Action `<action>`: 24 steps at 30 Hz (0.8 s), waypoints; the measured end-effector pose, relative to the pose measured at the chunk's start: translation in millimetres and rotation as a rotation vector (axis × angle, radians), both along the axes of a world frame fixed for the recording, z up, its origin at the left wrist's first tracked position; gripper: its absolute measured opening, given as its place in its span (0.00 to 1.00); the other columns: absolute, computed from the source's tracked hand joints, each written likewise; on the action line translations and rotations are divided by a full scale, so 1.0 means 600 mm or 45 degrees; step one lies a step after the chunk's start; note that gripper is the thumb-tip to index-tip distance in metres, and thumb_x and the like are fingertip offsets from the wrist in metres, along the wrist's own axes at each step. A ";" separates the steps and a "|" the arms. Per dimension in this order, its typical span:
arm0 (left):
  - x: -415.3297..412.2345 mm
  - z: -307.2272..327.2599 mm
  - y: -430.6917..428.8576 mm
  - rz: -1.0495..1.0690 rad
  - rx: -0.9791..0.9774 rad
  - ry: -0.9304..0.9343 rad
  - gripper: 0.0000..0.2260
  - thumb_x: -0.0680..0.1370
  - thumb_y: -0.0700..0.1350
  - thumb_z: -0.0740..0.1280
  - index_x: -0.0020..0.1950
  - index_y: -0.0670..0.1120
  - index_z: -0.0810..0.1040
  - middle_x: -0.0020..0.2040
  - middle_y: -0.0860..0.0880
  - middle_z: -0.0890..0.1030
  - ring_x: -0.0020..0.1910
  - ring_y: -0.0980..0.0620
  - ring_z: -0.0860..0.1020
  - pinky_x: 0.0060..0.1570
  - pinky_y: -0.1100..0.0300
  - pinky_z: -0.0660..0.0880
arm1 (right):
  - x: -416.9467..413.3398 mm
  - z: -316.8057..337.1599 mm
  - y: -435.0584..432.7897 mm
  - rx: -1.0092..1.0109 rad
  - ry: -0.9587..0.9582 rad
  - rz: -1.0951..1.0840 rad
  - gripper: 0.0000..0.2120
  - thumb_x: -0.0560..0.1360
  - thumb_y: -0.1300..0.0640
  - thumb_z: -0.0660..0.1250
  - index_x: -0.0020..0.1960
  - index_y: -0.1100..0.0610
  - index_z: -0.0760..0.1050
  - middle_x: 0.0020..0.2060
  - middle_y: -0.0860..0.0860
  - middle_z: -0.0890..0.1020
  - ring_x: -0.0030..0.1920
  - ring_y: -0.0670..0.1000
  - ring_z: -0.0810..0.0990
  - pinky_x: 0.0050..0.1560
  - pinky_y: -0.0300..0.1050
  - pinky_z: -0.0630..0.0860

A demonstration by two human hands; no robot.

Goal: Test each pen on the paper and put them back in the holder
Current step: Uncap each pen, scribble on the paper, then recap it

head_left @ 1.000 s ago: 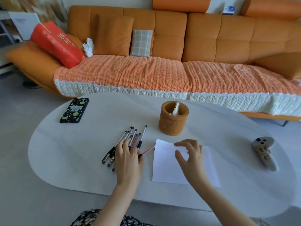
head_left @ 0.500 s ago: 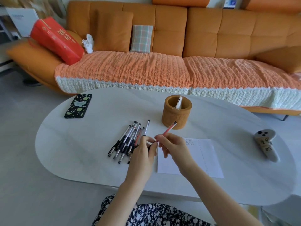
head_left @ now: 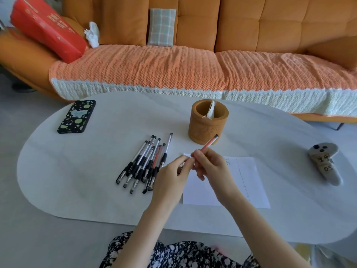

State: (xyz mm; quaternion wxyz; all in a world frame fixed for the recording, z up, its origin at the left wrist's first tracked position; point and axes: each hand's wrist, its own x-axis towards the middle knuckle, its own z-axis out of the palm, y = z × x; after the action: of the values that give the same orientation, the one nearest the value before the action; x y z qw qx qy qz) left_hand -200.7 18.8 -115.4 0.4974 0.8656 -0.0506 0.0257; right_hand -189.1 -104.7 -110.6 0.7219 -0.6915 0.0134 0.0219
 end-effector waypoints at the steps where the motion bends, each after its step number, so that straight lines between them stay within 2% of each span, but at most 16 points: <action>1: 0.005 -0.003 -0.001 -0.012 -0.016 0.011 0.12 0.80 0.54 0.58 0.43 0.52 0.77 0.23 0.60 0.72 0.21 0.55 0.64 0.24 0.66 0.56 | 0.002 -0.004 -0.002 0.001 0.003 -0.006 0.11 0.80 0.58 0.60 0.43 0.64 0.74 0.30 0.51 0.76 0.27 0.48 0.70 0.30 0.39 0.67; 5: 0.023 -0.012 -0.005 -0.092 -0.089 0.052 0.13 0.79 0.55 0.59 0.41 0.51 0.78 0.30 0.58 0.78 0.23 0.55 0.62 0.27 0.61 0.60 | 0.008 -0.018 -0.010 0.012 0.018 -0.027 0.11 0.81 0.58 0.60 0.44 0.64 0.74 0.30 0.52 0.75 0.28 0.48 0.68 0.31 0.39 0.65; 9: 0.032 -0.021 -0.008 -0.174 -0.114 0.124 0.12 0.80 0.52 0.58 0.42 0.51 0.77 0.27 0.59 0.74 0.26 0.57 0.65 0.30 0.63 0.62 | 0.018 -0.025 -0.020 -0.011 -0.005 -0.022 0.12 0.81 0.59 0.59 0.45 0.68 0.73 0.30 0.53 0.74 0.28 0.47 0.65 0.30 0.37 0.63; 12: 0.034 -0.027 -0.007 -0.232 -0.261 0.245 0.11 0.81 0.47 0.57 0.44 0.49 0.77 0.29 0.56 0.75 0.30 0.57 0.70 0.34 0.63 0.67 | 0.026 -0.021 -0.028 -0.100 -0.038 0.039 0.10 0.81 0.61 0.58 0.44 0.64 0.73 0.29 0.51 0.74 0.28 0.45 0.67 0.30 0.33 0.65; 15: 0.039 -0.026 -0.010 -0.261 -0.357 0.263 0.09 0.81 0.44 0.58 0.46 0.45 0.77 0.26 0.57 0.71 0.26 0.59 0.66 0.30 0.68 0.63 | 0.029 -0.020 -0.031 -0.117 -0.052 0.064 0.10 0.81 0.61 0.57 0.44 0.62 0.73 0.30 0.50 0.74 0.28 0.42 0.69 0.32 0.31 0.66; 18: 0.046 -0.024 -0.010 -0.293 -0.346 0.245 0.10 0.81 0.46 0.58 0.45 0.48 0.77 0.24 0.56 0.65 0.26 0.57 0.62 0.26 0.66 0.59 | 0.030 -0.025 -0.034 -0.074 -0.066 0.054 0.10 0.81 0.61 0.57 0.43 0.61 0.73 0.30 0.49 0.74 0.30 0.44 0.69 0.32 0.32 0.67; 21: 0.047 -0.022 -0.006 -0.312 -0.374 0.303 0.09 0.80 0.46 0.59 0.47 0.50 0.79 0.23 0.56 0.63 0.25 0.58 0.61 0.24 0.70 0.58 | 0.028 -0.030 -0.041 -0.031 -0.063 0.057 0.10 0.81 0.60 0.57 0.44 0.60 0.74 0.30 0.47 0.75 0.31 0.45 0.69 0.33 0.33 0.67; 24: 0.040 -0.024 -0.007 -0.297 -0.338 0.311 0.10 0.80 0.50 0.59 0.48 0.50 0.78 0.23 0.56 0.64 0.25 0.59 0.62 0.28 0.64 0.59 | 0.025 -0.034 -0.040 -0.027 -0.050 -0.017 0.10 0.80 0.60 0.59 0.43 0.62 0.75 0.29 0.49 0.73 0.31 0.46 0.72 0.35 0.37 0.67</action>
State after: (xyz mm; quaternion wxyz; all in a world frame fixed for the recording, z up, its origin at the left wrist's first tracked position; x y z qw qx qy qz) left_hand -176.8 14.7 -130.0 0.6090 0.7776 -0.0859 -0.1307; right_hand -174.2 -128.9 -131.2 0.7149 -0.6992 0.0038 0.0034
